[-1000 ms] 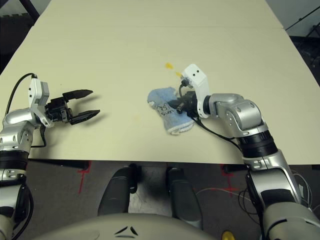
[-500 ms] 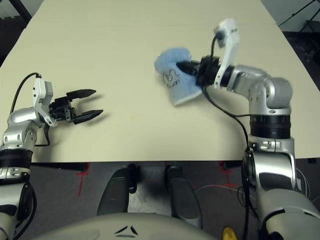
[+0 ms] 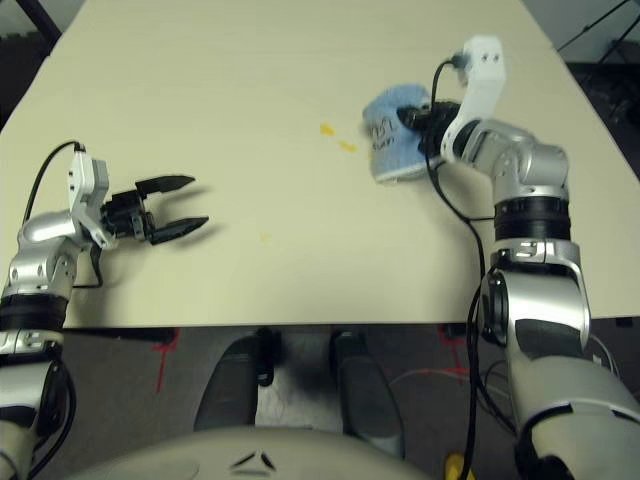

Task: Wipe the water off the table with a rag.

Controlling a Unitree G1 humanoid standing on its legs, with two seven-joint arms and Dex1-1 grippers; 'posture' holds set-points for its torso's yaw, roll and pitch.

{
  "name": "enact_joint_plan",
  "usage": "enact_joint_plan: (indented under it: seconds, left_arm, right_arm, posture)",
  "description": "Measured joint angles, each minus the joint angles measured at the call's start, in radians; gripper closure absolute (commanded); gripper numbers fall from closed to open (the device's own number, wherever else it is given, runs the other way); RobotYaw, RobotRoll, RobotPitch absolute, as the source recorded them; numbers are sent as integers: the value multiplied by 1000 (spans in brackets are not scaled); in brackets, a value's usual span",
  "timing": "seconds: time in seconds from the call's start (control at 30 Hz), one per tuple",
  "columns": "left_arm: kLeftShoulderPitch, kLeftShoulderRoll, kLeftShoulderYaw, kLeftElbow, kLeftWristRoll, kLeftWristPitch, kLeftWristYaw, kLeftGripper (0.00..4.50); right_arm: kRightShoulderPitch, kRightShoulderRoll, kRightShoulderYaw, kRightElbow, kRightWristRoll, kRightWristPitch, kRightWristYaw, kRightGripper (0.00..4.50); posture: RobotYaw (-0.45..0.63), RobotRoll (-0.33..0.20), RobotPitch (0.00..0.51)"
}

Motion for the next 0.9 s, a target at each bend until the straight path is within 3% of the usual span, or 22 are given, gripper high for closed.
enact_joint_plan:
  seconds: [0.4, 0.9]
  left_arm:
    - [29, 2, 4, -16, -1, 8, 13, 0]
    - [73, 6, 13, -88, -3, 32, 34, 0]
  right_arm:
    - [-178, 142, 24, 388, -109, -223, 30, 4494]
    - [-279, 294, -2, 525, -159, -310, -16, 4494]
  posture:
    - [224, 0, 225]
    - [266, 0, 233]
